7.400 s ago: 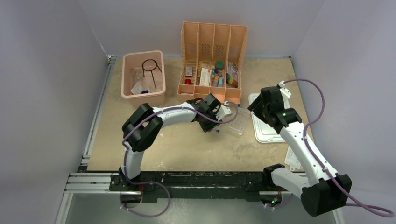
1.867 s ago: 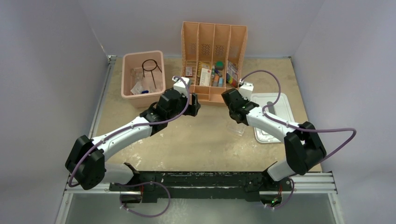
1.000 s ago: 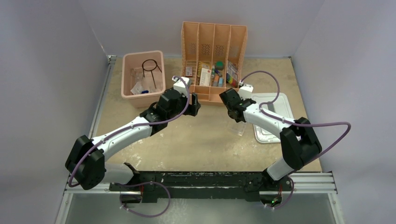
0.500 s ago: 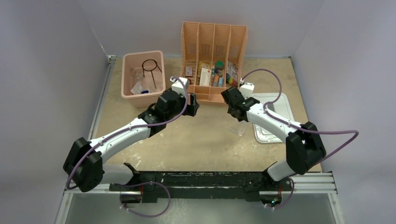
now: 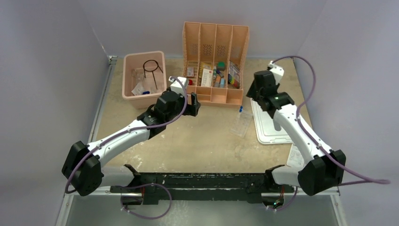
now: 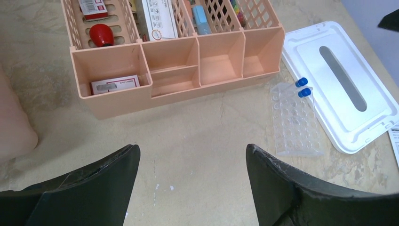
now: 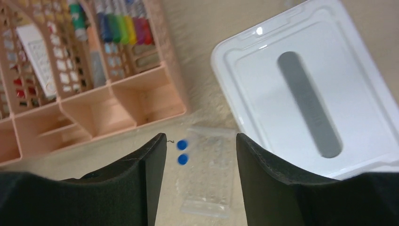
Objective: Organize the chemistry lab equipment
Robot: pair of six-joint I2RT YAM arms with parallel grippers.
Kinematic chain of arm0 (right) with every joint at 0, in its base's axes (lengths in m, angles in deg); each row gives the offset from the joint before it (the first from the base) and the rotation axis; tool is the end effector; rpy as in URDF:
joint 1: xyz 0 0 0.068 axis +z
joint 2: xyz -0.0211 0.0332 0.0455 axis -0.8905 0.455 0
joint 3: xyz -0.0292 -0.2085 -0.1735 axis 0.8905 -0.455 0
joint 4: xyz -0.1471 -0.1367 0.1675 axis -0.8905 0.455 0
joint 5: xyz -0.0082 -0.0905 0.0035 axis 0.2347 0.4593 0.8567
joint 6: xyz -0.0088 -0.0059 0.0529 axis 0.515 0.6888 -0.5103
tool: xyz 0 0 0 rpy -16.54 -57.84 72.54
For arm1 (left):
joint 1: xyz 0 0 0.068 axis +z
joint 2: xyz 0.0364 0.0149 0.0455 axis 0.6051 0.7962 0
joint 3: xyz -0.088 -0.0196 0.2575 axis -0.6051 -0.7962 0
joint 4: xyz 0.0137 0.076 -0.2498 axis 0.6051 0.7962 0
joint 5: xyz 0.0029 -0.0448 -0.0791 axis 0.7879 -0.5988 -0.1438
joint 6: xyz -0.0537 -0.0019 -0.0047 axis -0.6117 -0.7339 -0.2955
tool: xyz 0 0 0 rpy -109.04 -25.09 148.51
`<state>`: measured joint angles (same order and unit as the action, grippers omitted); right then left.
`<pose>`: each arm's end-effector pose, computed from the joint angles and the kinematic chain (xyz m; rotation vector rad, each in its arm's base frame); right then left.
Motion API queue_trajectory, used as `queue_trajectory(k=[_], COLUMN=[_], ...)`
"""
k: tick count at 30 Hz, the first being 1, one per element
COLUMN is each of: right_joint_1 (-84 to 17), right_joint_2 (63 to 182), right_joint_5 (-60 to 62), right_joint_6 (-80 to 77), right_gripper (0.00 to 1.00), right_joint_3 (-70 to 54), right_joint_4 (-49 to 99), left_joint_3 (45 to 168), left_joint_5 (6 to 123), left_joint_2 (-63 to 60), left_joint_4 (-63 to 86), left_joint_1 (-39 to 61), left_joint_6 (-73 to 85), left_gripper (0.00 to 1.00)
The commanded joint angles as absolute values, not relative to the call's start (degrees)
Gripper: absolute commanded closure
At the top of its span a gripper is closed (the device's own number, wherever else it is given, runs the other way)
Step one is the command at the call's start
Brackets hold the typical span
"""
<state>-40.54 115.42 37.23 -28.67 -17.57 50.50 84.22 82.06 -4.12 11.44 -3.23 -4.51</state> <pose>0.2714 0.0932 0.3318 0.4852 2.0334 0.0426 0.2272 -0.1863 0.2841 0.2039 1.9703 -0.5626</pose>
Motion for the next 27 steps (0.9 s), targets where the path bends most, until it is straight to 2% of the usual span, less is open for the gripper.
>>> queue_trajectory(k=[1,5,9,14,18,27], right_joint_1=[-46.74,-49.82,-52.84,-55.48,-55.79,-56.08], right_joint_2=[112.55,112.86,114.22,116.35,118.93,126.72], right_joint_5=[33.97,31.04,26.77,22.31,18.25,20.29], right_joint_6=[-24.64,-25.31,-26.97,-28.21,-26.68,-24.24], right_gripper=[0.41,0.42,0.44,0.56,0.55,0.53], right_joint_3=[-16.02,-19.16,-25.18,-31.03,-34.46,-35.61], right_joint_4=[52.74,56.19,55.97,54.21,51.33,48.32], left_joint_3=[86.14,94.55,98.07,102.02,101.53,101.29], left_joint_5=[83.46,89.99,93.19,89.43,87.10,86.50], left_joint_2=[-6.99,-6.97,-7.68,-6.00,-6.26,-5.57], left_joint_4=[10.08,19.86,21.93,24.86,23.10,22.16], left_joint_1=[-2.61,-2.58,-2.23,-1.09,-1.02,-0.92], left_joint_6=[-4.69,1.82,1.84,-4.49,-7.18,-7.95], left_gripper=[0.17,0.16,0.16,0.16,0.16,0.16])
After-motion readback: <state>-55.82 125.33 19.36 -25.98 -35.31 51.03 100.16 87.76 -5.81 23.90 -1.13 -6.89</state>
